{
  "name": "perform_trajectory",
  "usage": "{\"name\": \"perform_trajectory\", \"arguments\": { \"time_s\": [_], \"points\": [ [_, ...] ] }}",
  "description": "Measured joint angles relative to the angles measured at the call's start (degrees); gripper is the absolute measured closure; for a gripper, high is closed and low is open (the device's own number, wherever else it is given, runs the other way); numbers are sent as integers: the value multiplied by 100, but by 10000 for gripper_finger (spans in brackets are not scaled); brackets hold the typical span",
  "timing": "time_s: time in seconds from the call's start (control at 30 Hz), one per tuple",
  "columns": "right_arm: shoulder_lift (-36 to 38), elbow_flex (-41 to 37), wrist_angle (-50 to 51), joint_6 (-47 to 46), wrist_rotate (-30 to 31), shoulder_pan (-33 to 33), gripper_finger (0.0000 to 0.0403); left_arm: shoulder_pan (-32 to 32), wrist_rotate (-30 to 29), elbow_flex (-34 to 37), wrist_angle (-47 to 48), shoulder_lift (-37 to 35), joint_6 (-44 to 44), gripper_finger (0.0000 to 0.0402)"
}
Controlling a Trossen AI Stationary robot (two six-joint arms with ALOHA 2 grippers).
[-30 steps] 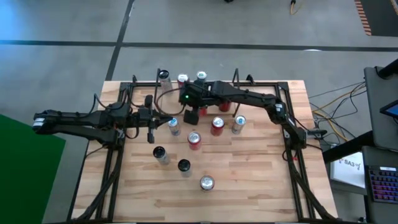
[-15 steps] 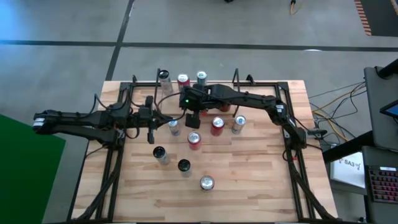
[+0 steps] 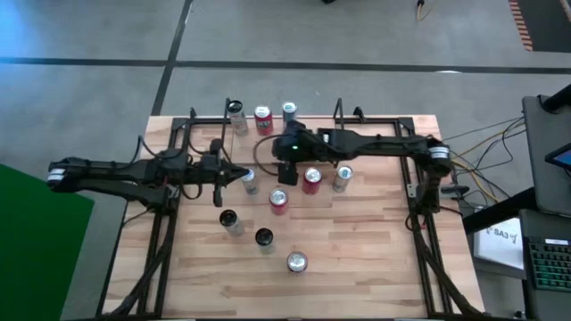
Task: Place canned beverage on shelf
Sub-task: Put the bottom orange soda can on the shelf aligned with the other orange soda can
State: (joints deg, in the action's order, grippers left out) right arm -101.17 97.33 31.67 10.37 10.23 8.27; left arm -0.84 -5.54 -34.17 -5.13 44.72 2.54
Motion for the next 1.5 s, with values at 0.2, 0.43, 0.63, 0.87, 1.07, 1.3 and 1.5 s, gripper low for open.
{"name": "perform_trajectory", "arguments": {
  "time_s": [0.2, 0.43, 0.63, 0.87, 1.07, 1.3, 1.5],
  "points": [
    [833, -1593, -1979, 301, 31, 61, 165, -12, -709, 8, -7, 170, 149, 402],
    [1239, -2459, -2249, -299, 835, 389, 287, -24, -1254, 13, -34, 313, 575, 402],
    [1277, -2485, -1770, -429, 1037, 537, 387, -64, -1257, 13, -307, 335, 1037, 402],
    [1298, -2359, -1474, -736, 307, 578, 394, -250, -1257, 13, -384, 329, 1373, 402],
    [1298, -2375, -1023, -935, 129, 676, 394, -364, -1257, 19, -367, 333, 1530, 402],
    [1296, -2559, -1130, -982, 132, 827, 394, -419, -1257, 19, -367, 335, 1692, 402],
    [1253, -2652, -1445, -903, 134, 857, 394, -424, -1257, 21, -367, 335, 1692, 402]
  ]
}}
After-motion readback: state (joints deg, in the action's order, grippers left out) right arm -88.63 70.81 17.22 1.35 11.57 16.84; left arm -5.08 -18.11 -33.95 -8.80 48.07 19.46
